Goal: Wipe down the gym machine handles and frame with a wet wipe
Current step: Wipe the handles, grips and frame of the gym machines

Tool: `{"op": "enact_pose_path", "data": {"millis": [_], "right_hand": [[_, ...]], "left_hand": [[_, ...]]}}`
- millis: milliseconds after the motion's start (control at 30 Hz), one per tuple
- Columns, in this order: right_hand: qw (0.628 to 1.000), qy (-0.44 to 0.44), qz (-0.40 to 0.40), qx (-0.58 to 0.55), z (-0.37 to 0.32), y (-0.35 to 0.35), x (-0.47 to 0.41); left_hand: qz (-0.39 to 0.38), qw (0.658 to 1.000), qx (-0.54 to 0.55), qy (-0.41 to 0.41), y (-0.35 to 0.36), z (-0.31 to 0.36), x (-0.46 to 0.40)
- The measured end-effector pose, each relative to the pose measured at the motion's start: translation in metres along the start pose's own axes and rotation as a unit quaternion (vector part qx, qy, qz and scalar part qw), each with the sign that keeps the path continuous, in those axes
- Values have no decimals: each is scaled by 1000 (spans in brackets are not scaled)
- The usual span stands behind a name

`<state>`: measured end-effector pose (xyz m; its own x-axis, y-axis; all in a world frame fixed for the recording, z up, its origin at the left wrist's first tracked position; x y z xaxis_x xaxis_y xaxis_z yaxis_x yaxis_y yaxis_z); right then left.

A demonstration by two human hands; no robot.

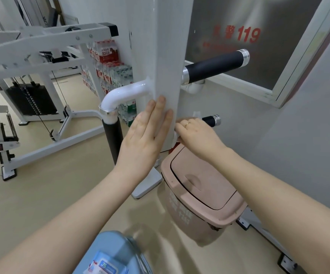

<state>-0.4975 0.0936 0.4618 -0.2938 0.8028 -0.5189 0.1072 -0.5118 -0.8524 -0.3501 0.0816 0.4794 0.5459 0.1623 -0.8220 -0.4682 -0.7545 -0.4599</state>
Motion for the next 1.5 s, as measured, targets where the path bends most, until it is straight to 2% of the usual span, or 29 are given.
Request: {"op": "enact_pose_path", "data": {"millis": [67,167,300,400,567,633,733,800,833,900,967,1100,1167,1200,1300,1433,1467,1500], "right_hand": [[1000,16,-6,-6,16,-3,7],[995,98,29,7,31,-2,20],[999,24,16,-22,-2,10,6],[1000,9,-8,-6,11,-1,11],[986,160,-20,-31,63,-11,43],[990,140,-6,-28,49,-5,36],[998,37,20,-51,8,3,17],[997,13,23,-66,2,4,14],[997,30,20,-70,7,2,17],[988,122,19,-97,24,-4,28],[964,216,60,-140,36,-9,41],[923,315,125,-182,38,-1,46],[868,405,173,-230,46,4,47],[819,457,206,-278,48,5,49],[611,578,283,-462,39,17,52],[402,575,290,-650,11,36,27],[371,571,288,-673,3,37,20],[358,573,279,-683,-3,39,14]], "left_hand": [[-1,1000,1,2,1,0,1],[-1,1000,4,3,2,0,1],[-7,1000,10,7,5,-2,0],[-11,1000,14,9,7,-3,0],[-13,1000,22,13,2,-1,2],[-10,999,29,13,1,0,3],[-9,999,33,9,1,0,2],[-15,999,35,13,1,0,0],[-18,999,36,16,1,0,-1],[-19,999,35,20,1,-1,-1],[-19,999,30,22,2,-1,2],[-22,999,35,21,2,-2,4],[-22,999,35,20,3,-3,4],[-23,999,34,21,3,-3,4],[-13,999,35,24,4,-3,2],[3,999,48,22,6,-3,1],[3,998,52,21,7,-4,0],[2,998,58,20,8,-5,0]]}}
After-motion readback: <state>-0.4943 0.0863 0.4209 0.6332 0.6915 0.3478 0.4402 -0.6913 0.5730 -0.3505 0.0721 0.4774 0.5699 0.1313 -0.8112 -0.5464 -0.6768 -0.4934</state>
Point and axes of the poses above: each hand's wrist, its own x-axis away from the middle knuckle, its own y-axis out of the palm, z = x × y, the point moved 4 cm from there along -x, towards the middle knuckle, and after that the axes turned 14 degrees about -x, right-handed, at the moved point
